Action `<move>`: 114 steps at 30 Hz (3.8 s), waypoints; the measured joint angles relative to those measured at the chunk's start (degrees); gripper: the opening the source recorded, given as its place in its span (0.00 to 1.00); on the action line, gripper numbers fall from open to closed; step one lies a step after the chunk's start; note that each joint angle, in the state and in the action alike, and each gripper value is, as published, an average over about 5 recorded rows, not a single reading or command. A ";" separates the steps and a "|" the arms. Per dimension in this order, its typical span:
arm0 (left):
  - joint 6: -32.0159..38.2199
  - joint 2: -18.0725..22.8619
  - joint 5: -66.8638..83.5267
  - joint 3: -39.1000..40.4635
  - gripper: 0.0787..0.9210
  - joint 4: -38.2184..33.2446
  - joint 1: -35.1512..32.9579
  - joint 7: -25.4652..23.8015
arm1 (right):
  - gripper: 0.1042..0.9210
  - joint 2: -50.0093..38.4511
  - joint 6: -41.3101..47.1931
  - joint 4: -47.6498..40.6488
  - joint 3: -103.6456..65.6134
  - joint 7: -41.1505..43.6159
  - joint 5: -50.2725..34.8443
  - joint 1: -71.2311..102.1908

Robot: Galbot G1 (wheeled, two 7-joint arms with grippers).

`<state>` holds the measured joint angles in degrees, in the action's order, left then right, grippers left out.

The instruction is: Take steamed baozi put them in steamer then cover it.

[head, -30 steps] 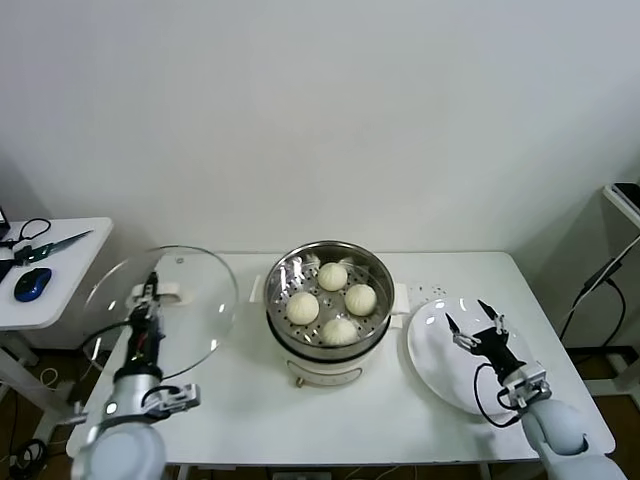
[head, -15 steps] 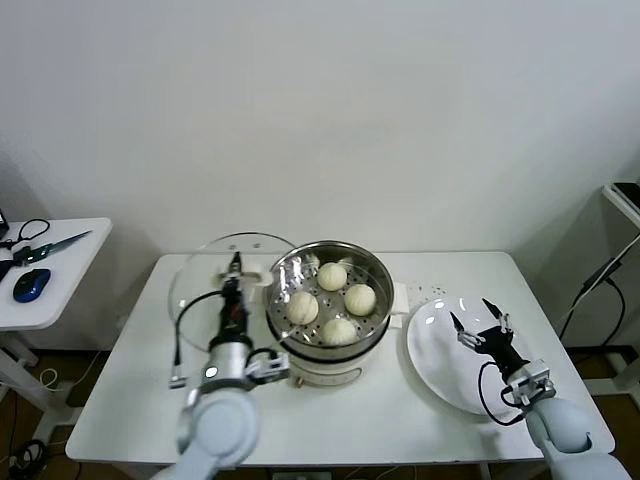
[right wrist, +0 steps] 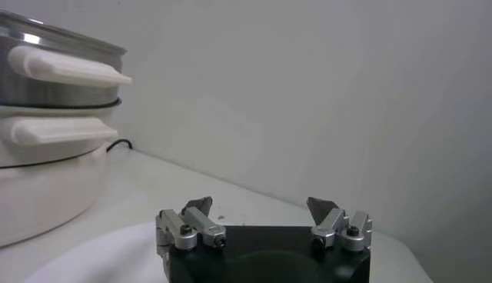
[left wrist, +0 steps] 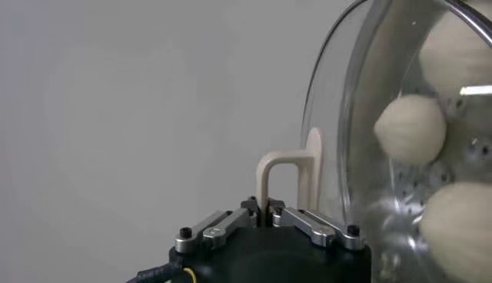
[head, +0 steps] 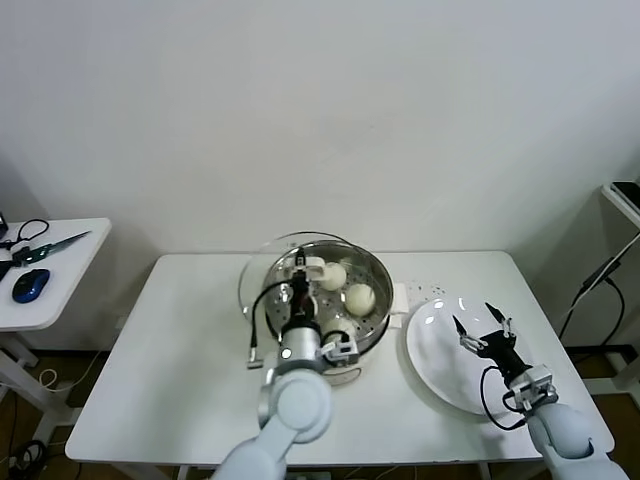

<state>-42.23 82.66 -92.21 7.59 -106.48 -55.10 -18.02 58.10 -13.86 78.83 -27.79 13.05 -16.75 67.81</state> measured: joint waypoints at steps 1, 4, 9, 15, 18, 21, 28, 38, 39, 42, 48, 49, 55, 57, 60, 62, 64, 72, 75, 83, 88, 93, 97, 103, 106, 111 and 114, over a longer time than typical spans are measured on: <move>0.00 0.40 0.00 0.29 0.08 0.54 0.21 0.09 | 0.88 0.05 -0.03 -0.02 -0.08 0.00 0.06 0.04; 0.00 1.42 0.10 1.07 0.08 2.05 0.74 0.48 | 0.88 0.20 -0.09 -0.04 -0.27 0.02 0.24 0.15; 0.01 2.69 0.53 2.16 0.08 4.12 1.66 0.97 | 0.88 0.37 -0.21 -0.05 -0.50 0.05 0.55 0.39; 0.03 3.78 1.09 2.67 0.08 6.01 2.41 1.15 | 0.88 0.39 -0.34 -0.05 -0.93 0.09 0.78 0.58; 0.04 3.90 1.21 2.79 0.08 6.68 2.77 1.13 | 0.88 0.38 -0.35 -0.05 -1.00 0.11 0.88 0.58; 0.04 3.99 1.23 2.69 0.08 7.46 2.97 1.11 | 0.88 0.37 -0.35 -0.05 -1.00 0.13 0.98 0.56; 0.08 3.95 1.32 2.45 0.08 8.87 3.10 1.52 | 0.88 0.48 -0.42 -0.06 -1.02 0.18 1.10 0.51; 0.03 3.95 2.05 2.50 0.08 10.12 3.42 2.83 | 0.88 0.77 -0.71 -0.11 -1.54 0.33 1.25 0.76; 0.03 3.97 2.15 2.50 0.08 10.21 3.46 2.96 | 0.88 0.78 -0.74 -0.12 -1.61 0.38 1.27 0.83; 0.03 3.98 2.48 2.52 0.08 10.32 3.53 3.41 | 0.88 0.81 -0.82 -0.14 -1.85 0.52 1.30 1.03; 0.03 3.98 2.80 2.56 0.08 10.31 3.51 4.12 | 0.88 0.84 -0.90 -0.18 -2.16 0.75 1.33 1.13; 0.03 3.97 2.82 2.55 0.08 10.32 3.50 4.19 | 0.88 0.86 -0.90 -0.18 -2.18 0.77 1.34 1.13; 0.04 3.63 2.85 2.67 0.08 10.57 3.51 4.34 | 0.88 1.06 -0.94 -0.16 -2.22 0.91 1.45 1.13; 0.05 3.46 2.83 2.75 0.08 10.72 3.61 4.36 | 0.88 1.09 -0.95 -0.13 -2.25 0.94 1.47 1.15; 0.05 3.28 2.78 2.91 0.08 10.97 3.81 4.39 | 0.88 1.11 -0.97 -0.07 -2.36 0.97 1.48 1.19; 0.05 3.23 2.72 3.01 0.08 11.10 3.89 4.41 | 0.88 1.12 -0.98 -0.04 -2.45 0.99 1.48 1.23; 0.04 3.16 2.66 3.10 0.08 11.18 3.97 4.38 | 0.88 1.14 -0.98 -0.02 -2.51 1.01 1.49 1.26; 0.05 2.94 2.56 3.10 0.09 10.66 3.90 3.21 | 0.88 1.26 -0.98 0.12 -2.64 1.12 1.54 1.25; 0.05 2.62 2.59 3.17 0.16 10.15 3.84 2.49 | 0.88 1.26 -0.95 0.15 -2.69 1.15 1.58 1.23; 0.07 1.09 3.18 3.46 0.43 7.49 3.28 1.15 | 0.88 1.24 -0.50 0.32 -2.97 1.30 1.56 1.19; 0.05 -0.27 4.02 3.25 0.60 4.97 2.44 0.92 | 0.88 1.28 0.24 0.84 -3.07 1.31 1.58 1.28; 0.03 -2.08 5.07 2.77 0.77 1.62 0.96 0.88 | 0.88 1.26 1.33 1.36 -3.24 1.17 1.47 1.33; 0.02 -3.70 6.65 1.92 0.86 -1.58 -0.88 1.43 | 0.88 1.23 2.19 1.77 -3.43 1.05 1.41 1.39; 0.02 -6.33 12.38 -0.67 0.88 -6.89 -4.97 5.32 | 0.88 1.20 3.23 2.62 -4.03 1.03 0.73 1.89; 0.02 -7.49 16.96 -3.01 0.88 -9.72 -7.76 8.64 | 0.88 1.29 3.46 2.89 -4.46 1.00 0.49 2.25; 0.08 -9.12 26.45 -8.50 0.88 -13.73 -13.12 15.23 | 0.88 1.60 3.71 3.23 -5.06 0.95 0.32 2.84; 1.27 -9.46 32.97 -13.12 0.88 -15.38 -16.91 18.80 | 0.88 1.90 3.78 3.47 -5.31 0.94 0.27 3.17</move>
<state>-40.96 73.21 -59.24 -5.53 -121.87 -72.01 0.79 59.99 -10.08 82.29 -33.10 13.99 -16.48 70.98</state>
